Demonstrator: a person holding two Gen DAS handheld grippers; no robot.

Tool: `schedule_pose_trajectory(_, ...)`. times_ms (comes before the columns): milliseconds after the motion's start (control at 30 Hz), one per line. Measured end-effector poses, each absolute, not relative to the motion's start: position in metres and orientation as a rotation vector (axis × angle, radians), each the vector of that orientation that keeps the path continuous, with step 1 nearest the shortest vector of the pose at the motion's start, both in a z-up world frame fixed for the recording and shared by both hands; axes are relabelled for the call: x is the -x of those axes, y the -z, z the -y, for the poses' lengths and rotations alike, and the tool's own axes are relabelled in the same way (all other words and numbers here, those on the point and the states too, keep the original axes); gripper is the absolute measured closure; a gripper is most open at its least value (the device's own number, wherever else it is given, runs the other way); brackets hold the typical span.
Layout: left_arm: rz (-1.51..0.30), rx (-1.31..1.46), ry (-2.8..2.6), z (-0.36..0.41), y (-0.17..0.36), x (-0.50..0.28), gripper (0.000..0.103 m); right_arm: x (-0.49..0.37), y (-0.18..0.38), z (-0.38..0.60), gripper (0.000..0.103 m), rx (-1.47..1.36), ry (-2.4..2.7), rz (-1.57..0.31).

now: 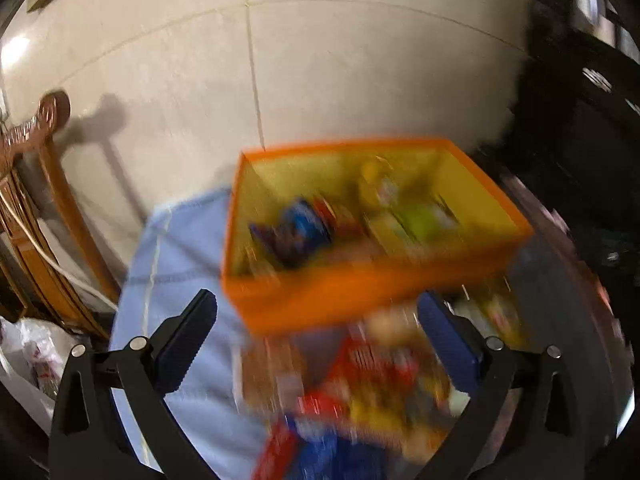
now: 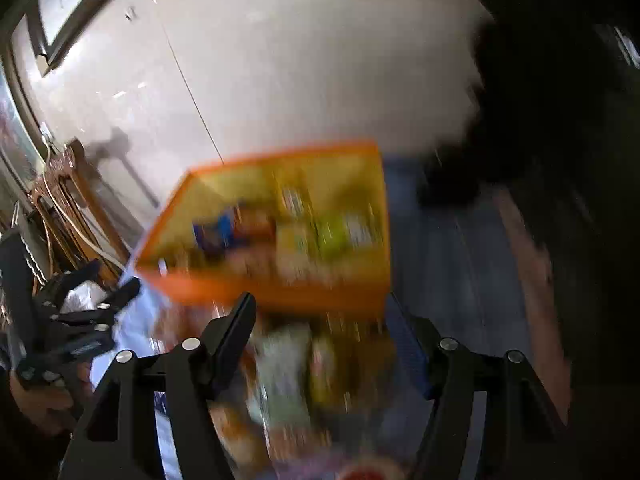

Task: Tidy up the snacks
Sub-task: 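Open both tools to drop the two bags into the box, then grasp the round cake pack with left tool while right tool grasps red-label rice cake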

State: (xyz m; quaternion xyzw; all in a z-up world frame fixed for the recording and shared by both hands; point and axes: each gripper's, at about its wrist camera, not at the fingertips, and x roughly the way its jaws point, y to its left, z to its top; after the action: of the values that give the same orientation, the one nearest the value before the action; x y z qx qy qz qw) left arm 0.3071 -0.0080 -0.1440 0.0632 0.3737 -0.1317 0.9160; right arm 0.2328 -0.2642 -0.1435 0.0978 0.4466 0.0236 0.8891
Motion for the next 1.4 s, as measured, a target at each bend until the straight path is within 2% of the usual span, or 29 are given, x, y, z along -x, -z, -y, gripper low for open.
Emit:
schedule_pose_trajectory(200, -0.832, -0.145, 0.461, 0.015, 0.188, -0.210, 0.004, -0.160, 0.214, 0.262, 0.036, -0.141, -0.016, -1.109)
schedule_pose_trajectory(433, -0.835, -0.235, 0.652, 0.056, 0.224, -0.130, 0.004, -0.133, 0.246, 0.254, 0.034, -0.107, -0.022, -1.177)
schedule_pose_trajectory(667, -0.817, -0.227, 0.687, 0.089, 0.233, -0.110, 0.004, -0.130, 0.253, 0.241, 0.032, -0.050, -0.047, -1.184)
schedule_pose_trajectory(900, -0.788, -0.345, 0.714, 0.117, 0.263, -0.097, 0.005, -0.135, 0.274, 0.246, 0.032, -0.014, -0.074, -1.210)
schedule_pose_trajectory(1033, -0.743, -0.377, 0.675, 0.122, 0.272, -0.098, 0.005, -0.144, 0.285, 0.241, 0.009, 0.046, -0.089, -1.190)
schedule_pose_trajectory(1100, -0.735, -0.390, 0.663, 0.125, 0.274, -0.099, 0.004, -0.149, 0.298, 0.240, 0.009, 0.091, -0.066, -1.230)
schedule_pose_trajectory(1333, -0.732, -0.362, 0.644, 0.125, 0.274, -0.102, 0.005, -0.152, 0.296, 0.259, 0.009, -0.080, -0.051, -1.186)
schedule_pose_trajectory(1367, -0.735, -0.355, 0.643, 0.124, 0.274, -0.103, 0.005, -0.152, 0.296, 0.258, 0.010, -0.075, -0.045, -1.186)
schedule_pose_trajectory(1400, -0.733, -0.365, 0.643, 0.125, 0.275, -0.102, 0.005, -0.152, 0.296, 0.257, 0.017, -0.065, -0.041, -1.181)
